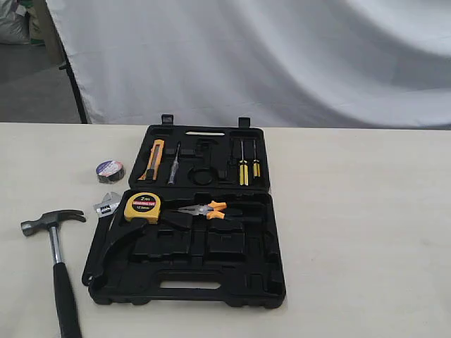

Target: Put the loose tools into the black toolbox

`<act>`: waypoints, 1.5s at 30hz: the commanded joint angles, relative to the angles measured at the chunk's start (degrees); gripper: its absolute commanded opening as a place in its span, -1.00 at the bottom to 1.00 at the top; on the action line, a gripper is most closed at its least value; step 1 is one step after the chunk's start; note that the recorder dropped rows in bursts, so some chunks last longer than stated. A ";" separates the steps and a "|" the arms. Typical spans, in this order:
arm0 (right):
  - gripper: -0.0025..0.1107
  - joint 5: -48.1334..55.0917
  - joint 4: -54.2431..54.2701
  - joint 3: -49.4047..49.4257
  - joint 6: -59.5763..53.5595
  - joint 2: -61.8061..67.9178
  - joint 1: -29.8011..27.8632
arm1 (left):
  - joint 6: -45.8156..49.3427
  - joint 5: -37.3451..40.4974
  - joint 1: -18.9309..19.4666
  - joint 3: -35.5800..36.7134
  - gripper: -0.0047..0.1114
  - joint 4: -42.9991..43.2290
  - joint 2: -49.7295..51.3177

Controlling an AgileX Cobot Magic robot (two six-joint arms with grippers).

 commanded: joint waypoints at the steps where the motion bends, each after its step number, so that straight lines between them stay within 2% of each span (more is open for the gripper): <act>1: -0.96 0.03 -0.40 0.21 0.00 -0.33 -0.37 | -0.06 -0.15 -0.40 0.19 -0.91 -0.52 -0.06; 33: -0.96 -0.47 -0.30 0.21 -0.01 -0.33 -0.37 | -0.06 -0.15 -0.40 0.19 -0.91 -0.52 -0.06; 35: -0.96 -1.29 1.79 0.21 0.80 -0.33 -0.37 | -0.06 -0.15 -0.40 0.19 -0.91 -0.52 -0.06; 40: -0.96 -5.40 15.77 0.21 1.24 -0.33 -0.37 | -0.06 -0.15 -0.40 0.19 -0.91 -0.52 -0.06; 45: -0.96 -11.59 17.13 0.21 0.89 -0.33 -0.37 | -0.06 -0.15 -0.40 0.19 -0.91 -0.52 -0.06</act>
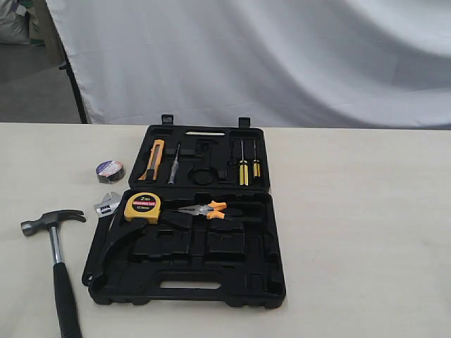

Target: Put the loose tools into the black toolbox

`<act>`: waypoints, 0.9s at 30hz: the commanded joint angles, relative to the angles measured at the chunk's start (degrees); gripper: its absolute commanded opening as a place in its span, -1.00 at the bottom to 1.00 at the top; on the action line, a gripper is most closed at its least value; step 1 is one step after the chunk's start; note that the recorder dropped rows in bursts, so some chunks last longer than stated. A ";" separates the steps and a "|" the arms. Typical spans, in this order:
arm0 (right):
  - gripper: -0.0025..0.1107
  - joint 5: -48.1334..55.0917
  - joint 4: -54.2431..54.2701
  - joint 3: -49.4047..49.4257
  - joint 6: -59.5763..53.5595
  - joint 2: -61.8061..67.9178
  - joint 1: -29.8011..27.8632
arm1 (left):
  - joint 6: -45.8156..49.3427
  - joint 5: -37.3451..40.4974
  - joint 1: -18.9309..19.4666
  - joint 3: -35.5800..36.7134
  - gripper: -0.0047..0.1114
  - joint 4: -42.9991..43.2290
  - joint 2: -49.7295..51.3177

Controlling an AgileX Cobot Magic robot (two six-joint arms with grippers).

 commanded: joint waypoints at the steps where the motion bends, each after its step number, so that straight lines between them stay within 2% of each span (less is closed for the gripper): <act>1: -0.96 -6.67 1.77 0.21 -0.01 -0.33 -0.25 | -0.06 -0.15 -0.40 0.19 -0.91 -0.52 -0.06; 6: -0.96 -10.38 1.77 0.21 -0.01 -0.22 1.05 | -0.06 -0.15 -0.40 0.19 -0.91 -0.52 -0.06; 14: -0.96 -8.26 -2.18 -4.67 -0.11 4.27 6.35 | -0.06 -0.15 -0.40 0.19 -0.91 -0.52 -0.06; 20: -0.96 -7.07 -2.28 -7.68 -1.76 17.16 10.37 | -0.06 -0.15 -0.40 0.19 -0.91 -0.52 -0.06; 27: -0.96 -7.33 -2.28 -13.55 -1.77 38.44 15.31 | -0.06 -0.15 -0.40 0.19 -0.91 -0.52 -0.06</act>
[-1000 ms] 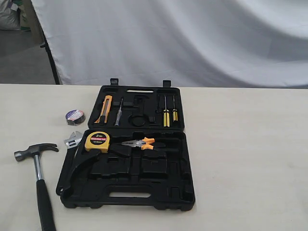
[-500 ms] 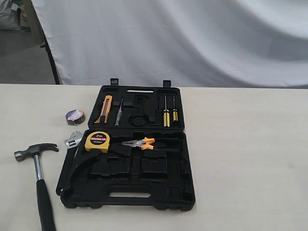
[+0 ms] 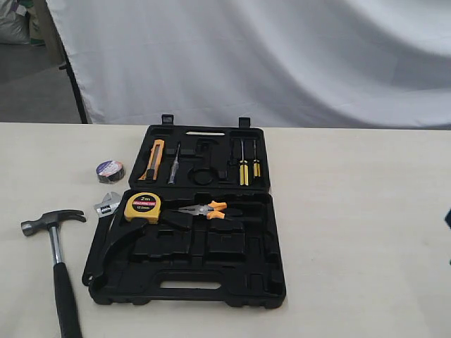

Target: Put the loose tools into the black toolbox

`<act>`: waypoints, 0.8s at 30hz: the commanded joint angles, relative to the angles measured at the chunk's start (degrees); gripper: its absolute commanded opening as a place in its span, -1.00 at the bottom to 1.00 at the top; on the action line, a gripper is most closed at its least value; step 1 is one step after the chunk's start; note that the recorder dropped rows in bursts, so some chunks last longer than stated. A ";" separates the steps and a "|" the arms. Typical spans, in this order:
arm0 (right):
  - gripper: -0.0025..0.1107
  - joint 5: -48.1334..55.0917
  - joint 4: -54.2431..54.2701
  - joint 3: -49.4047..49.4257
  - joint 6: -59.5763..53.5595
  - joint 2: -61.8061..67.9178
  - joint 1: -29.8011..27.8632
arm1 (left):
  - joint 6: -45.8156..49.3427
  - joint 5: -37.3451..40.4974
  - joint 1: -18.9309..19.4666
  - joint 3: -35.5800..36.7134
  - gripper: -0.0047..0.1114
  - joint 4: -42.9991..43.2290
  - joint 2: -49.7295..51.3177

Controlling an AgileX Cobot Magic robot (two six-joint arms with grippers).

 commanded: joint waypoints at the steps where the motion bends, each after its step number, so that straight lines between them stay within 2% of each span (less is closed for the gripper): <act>1: -0.96 -0.23 -0.72 -5.10 -0.76 14.01 3.75 | -0.06 -0.15 -0.40 0.19 -0.91 -0.52 -0.06; 9: -0.96 -7.18 -0.73 -18.35 -1.33 39.50 16.02 | -0.06 -0.15 -0.40 0.19 -0.91 -0.52 -0.06; 14: -0.90 -7.19 -0.73 -30.59 -6.89 53.53 21.67 | -0.06 -0.15 -0.40 0.19 -0.91 -0.52 -0.06; 18: -0.63 -3.12 -0.73 -43.17 -10.93 64.96 23.66 | -0.06 -0.15 -0.40 0.19 -0.91 -0.52 -0.06; 24: -0.09 9.98 -0.73 -64.25 -15.06 80.74 23.82 | -0.06 -0.15 -0.40 0.19 -0.91 -0.52 -0.06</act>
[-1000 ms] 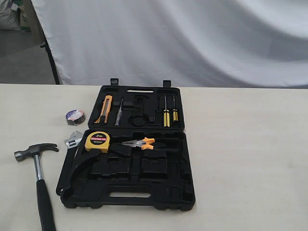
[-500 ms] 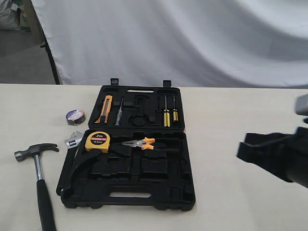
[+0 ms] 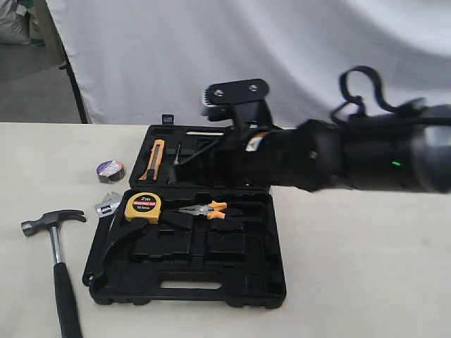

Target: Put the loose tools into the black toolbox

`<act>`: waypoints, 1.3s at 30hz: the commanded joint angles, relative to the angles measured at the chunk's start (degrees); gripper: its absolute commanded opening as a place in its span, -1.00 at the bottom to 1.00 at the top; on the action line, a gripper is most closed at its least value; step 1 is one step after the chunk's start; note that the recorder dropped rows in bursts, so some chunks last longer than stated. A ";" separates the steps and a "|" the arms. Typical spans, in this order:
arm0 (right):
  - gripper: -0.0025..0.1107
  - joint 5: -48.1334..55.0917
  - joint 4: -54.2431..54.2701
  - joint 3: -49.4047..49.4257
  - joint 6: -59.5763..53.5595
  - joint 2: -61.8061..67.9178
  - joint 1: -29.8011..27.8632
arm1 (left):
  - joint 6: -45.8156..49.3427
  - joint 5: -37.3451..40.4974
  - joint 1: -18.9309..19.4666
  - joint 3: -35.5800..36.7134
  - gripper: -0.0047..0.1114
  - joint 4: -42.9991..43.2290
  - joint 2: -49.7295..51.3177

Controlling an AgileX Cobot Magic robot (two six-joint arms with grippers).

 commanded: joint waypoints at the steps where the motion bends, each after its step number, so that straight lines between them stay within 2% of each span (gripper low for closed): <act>1: -0.02 8.89 -0.62 -14.85 -4.65 10.80 0.05 | -0.06 -0.15 -0.40 0.19 -0.91 -0.52 -0.06; 10: 0.54 22.29 -0.62 -45.53 -9.59 30.95 0.05 | -0.06 -0.15 -0.40 0.19 -0.91 -0.52 -0.06; 12: 0.61 23.95 -0.51 -50.94 -12.55 34.47 0.18 | -0.06 -0.15 -0.40 0.19 -0.91 -0.52 -0.06; 27: 0.60 30.23 -0.38 -86.13 -17.05 57.19 2.06 | -0.06 -0.15 -0.40 0.19 -0.91 -0.52 -0.06; 33: 0.60 29.20 -0.38 -93.11 -17.69 62.01 1.92 | -0.06 -0.15 -0.40 0.19 -0.91 -0.52 -0.06; 39: 0.60 25.72 -0.66 -94.32 -18.64 65.66 1.92 | -0.06 -0.15 -0.40 0.19 -0.91 -0.52 -0.06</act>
